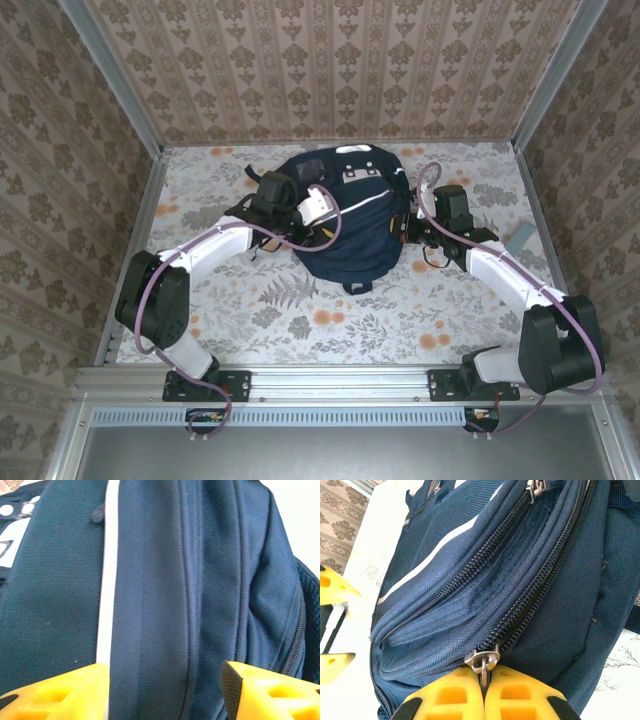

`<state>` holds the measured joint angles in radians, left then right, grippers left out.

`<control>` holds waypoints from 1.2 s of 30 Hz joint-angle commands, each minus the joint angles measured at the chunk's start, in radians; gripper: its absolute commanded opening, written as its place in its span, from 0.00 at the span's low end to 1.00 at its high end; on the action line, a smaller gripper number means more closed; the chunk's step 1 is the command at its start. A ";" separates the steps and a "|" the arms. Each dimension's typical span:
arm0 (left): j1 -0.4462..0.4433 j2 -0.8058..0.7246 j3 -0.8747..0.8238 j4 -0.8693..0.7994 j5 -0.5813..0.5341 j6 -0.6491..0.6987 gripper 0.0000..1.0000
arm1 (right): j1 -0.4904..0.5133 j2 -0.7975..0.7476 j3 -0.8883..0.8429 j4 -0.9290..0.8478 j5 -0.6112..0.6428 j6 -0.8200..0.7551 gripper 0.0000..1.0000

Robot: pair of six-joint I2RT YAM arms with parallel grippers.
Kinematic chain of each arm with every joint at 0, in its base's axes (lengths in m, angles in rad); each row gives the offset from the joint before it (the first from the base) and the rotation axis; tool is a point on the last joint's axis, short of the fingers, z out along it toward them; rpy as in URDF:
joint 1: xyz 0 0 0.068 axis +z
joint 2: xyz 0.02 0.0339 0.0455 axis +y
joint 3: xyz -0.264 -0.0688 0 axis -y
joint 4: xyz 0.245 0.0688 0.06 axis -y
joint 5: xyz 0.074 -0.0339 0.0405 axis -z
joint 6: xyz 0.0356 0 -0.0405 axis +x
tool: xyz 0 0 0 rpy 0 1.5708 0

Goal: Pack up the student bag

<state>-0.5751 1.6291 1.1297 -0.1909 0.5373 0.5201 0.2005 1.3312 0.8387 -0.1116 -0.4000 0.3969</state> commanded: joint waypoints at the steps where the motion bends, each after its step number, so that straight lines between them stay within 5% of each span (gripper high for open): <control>1: -0.030 0.040 0.009 -0.038 -0.047 0.084 0.60 | -0.012 0.000 0.065 0.054 -0.022 0.002 0.00; 6: -0.067 0.071 0.028 0.031 -0.210 0.081 0.53 | -0.011 0.000 0.069 0.039 -0.023 -0.007 0.00; 17: -0.074 0.099 0.070 0.070 -0.247 0.094 0.13 | -0.011 -0.033 0.050 -0.011 -0.031 -0.052 0.00; 22: -0.080 0.061 0.072 0.141 -0.268 -0.001 0.00 | 0.042 -0.050 0.041 -0.064 -0.027 -0.083 0.00; 36: -0.128 0.006 0.071 0.277 -0.373 -0.190 0.00 | 0.323 0.023 0.030 -0.001 0.041 -0.045 0.00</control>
<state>-0.6777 1.6855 1.1656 -0.1104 0.1619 0.4164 0.4534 1.3231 0.8509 -0.1730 -0.2756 0.3428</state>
